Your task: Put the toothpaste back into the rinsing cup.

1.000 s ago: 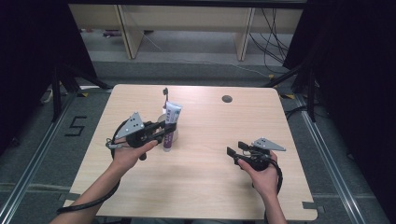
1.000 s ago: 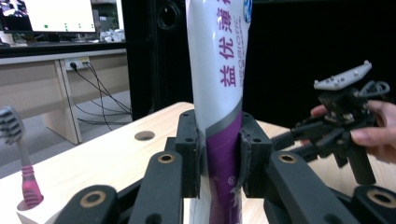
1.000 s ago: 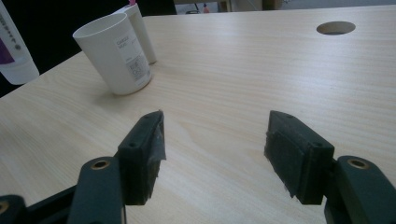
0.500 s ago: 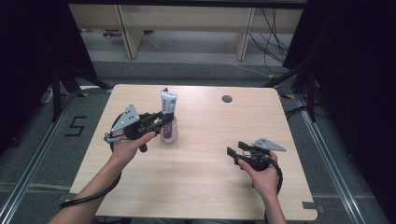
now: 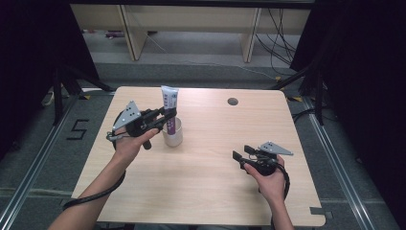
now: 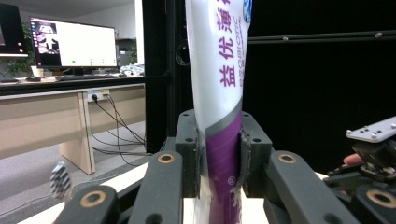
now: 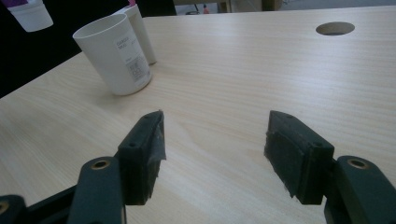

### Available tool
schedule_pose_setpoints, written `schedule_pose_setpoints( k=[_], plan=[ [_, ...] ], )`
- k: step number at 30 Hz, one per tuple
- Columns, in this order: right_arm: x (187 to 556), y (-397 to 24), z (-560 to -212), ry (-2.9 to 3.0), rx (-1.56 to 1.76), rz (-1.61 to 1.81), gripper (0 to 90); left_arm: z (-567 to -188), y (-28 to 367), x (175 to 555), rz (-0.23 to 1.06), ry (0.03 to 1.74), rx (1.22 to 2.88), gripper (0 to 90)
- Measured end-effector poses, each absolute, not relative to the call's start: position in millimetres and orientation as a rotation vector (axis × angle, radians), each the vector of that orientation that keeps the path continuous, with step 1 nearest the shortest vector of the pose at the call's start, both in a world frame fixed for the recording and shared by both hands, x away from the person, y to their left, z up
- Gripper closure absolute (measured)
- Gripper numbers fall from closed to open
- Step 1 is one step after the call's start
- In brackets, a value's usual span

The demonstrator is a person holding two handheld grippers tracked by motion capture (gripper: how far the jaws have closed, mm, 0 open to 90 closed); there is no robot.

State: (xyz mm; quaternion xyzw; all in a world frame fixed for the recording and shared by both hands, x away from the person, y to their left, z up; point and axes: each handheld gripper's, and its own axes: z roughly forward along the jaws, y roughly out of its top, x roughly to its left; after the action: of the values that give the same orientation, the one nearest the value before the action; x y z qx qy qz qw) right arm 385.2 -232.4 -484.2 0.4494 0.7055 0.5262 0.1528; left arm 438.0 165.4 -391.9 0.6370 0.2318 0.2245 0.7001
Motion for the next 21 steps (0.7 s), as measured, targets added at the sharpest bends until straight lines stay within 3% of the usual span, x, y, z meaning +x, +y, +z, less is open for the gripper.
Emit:
schedule_pose_setpoints(
  k=[21],
  plan=[
    [384.9, -232.0, -484.2, 2.024, 1.288, 1.493, 38.3, -394.2, 164.2, 463.6, 0.546, 0.549, 1.408, 73.3]
  ],
)
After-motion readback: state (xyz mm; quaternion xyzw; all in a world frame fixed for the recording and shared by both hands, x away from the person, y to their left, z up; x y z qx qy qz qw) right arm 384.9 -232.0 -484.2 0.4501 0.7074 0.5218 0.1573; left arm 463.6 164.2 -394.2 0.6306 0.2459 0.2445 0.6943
